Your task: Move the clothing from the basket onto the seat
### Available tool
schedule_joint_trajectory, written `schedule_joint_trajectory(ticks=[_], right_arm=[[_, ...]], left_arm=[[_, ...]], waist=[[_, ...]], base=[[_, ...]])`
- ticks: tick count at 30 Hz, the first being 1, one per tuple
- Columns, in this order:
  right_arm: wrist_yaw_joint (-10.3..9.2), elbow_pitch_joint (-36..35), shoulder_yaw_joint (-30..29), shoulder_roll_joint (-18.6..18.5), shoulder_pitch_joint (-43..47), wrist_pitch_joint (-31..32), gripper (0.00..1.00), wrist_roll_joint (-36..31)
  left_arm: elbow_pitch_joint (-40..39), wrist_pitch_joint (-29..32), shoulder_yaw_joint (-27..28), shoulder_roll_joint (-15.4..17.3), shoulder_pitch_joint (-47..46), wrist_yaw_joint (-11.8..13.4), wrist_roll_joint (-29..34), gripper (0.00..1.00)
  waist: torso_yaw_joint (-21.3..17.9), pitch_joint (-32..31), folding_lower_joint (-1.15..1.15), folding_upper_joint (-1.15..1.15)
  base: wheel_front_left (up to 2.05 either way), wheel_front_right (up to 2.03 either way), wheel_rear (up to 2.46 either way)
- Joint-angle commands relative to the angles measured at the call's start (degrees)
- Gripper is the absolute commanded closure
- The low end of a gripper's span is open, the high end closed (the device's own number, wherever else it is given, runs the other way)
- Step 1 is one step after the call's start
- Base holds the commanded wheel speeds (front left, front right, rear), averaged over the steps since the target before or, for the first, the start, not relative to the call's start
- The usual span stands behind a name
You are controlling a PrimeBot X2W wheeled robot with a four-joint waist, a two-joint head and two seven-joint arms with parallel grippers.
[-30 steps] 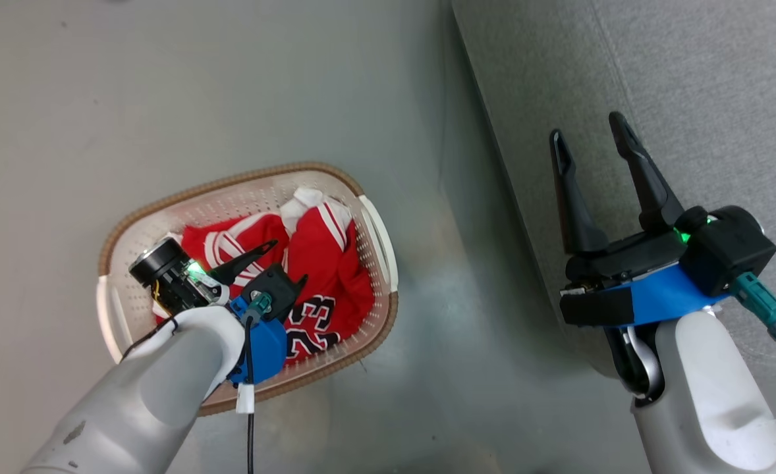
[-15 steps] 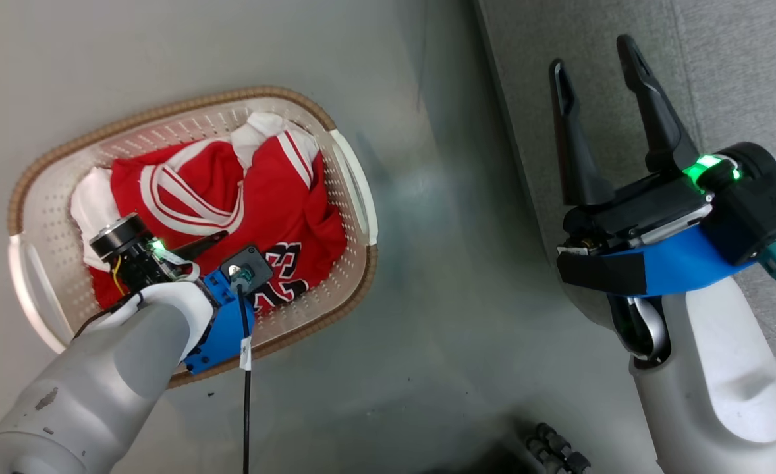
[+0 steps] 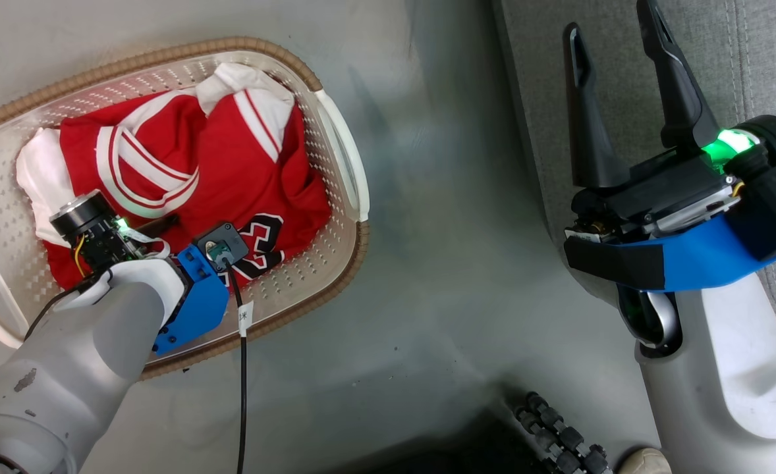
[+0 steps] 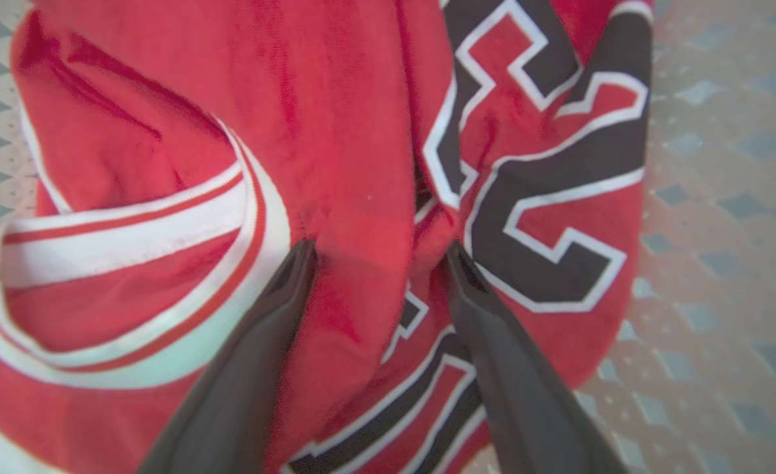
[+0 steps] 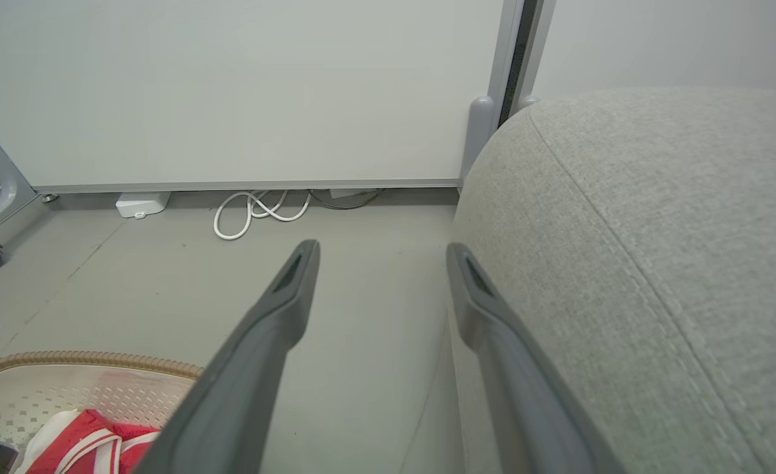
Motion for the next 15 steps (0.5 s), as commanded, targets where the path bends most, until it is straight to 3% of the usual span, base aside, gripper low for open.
schedule_joint_trajectory(ticks=[1,2,11,15], right_arm=[[0.00,-0.5,0.1,-0.1,-0.7,0.0,0.00,0.0],[0.00,-0.6,0.2,-0.1,-0.7,0.0,0.00,0.0],[0.00,-0.1,0.0,-0.1,-0.4,0.0,0.00,-0.6],[0.00,0.5,-0.2,-0.1,-0.4,0.0,0.00,-1.2]], left_arm=[[0.5,0.3,-0.2,0.0,-0.9,0.0,0.5,0.50],[0.7,0.4,-0.2,-0.2,-1.0,0.0,0.5,1.00],[0.4,-2.2,-0.2,-2.1,0.1,0.0,0.0,1.00],[0.0,-4.7,-0.2,-3.1,0.7,0.0,-3.4,1.00]], waist=[[-0.1,0.4,-0.01,0.00],[-0.1,0.4,-0.01,0.00],[1.0,-1.5,-0.01,0.00],[2.0,-3.2,-0.01,0.00]], base=[[0.00,0.00,0.00],[0.00,0.00,0.00],[0.00,0.00,0.00],[0.00,0.00,0.00]])
